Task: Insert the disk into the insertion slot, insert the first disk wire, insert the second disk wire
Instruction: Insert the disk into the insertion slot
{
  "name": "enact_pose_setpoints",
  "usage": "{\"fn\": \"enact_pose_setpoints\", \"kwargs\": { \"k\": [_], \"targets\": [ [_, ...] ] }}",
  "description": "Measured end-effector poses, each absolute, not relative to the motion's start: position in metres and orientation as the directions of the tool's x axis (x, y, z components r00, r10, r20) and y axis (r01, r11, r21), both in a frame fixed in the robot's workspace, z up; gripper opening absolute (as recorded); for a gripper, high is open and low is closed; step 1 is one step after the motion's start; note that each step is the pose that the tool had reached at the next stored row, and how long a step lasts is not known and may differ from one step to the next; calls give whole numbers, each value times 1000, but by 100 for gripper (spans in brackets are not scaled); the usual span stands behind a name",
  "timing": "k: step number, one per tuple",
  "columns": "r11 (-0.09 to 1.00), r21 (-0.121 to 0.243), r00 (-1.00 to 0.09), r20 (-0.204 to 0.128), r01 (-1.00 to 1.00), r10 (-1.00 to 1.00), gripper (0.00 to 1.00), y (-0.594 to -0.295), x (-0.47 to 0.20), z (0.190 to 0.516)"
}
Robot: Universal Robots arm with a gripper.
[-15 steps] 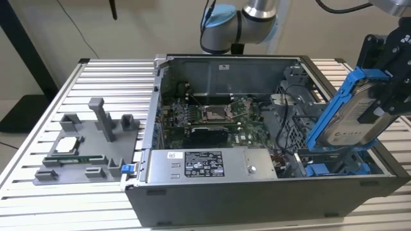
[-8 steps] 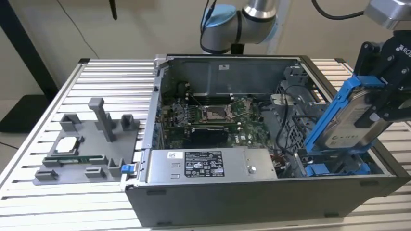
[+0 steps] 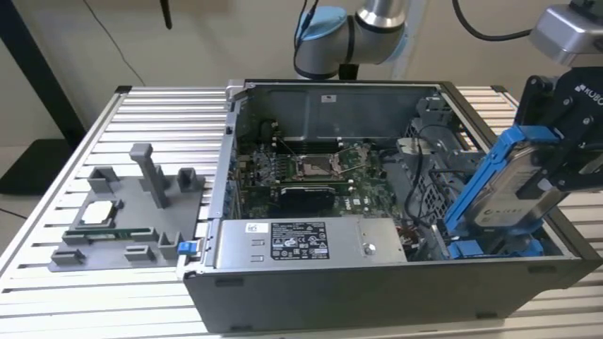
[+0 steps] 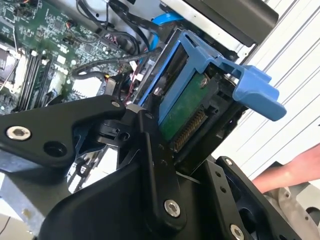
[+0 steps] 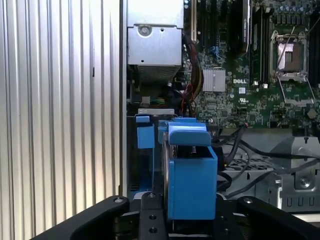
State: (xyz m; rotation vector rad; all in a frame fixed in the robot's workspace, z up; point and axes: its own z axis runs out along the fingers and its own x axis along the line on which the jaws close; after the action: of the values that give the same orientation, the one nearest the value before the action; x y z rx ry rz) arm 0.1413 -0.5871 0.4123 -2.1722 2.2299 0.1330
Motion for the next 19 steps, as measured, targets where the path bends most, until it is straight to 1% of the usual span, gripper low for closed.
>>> {"fn": "enact_pose_setpoints", "kwargs": {
  "k": [19],
  "targets": [
    [27, 43, -31, -78, -999, -996, 0, -587, 136, 392]
  ]
}}
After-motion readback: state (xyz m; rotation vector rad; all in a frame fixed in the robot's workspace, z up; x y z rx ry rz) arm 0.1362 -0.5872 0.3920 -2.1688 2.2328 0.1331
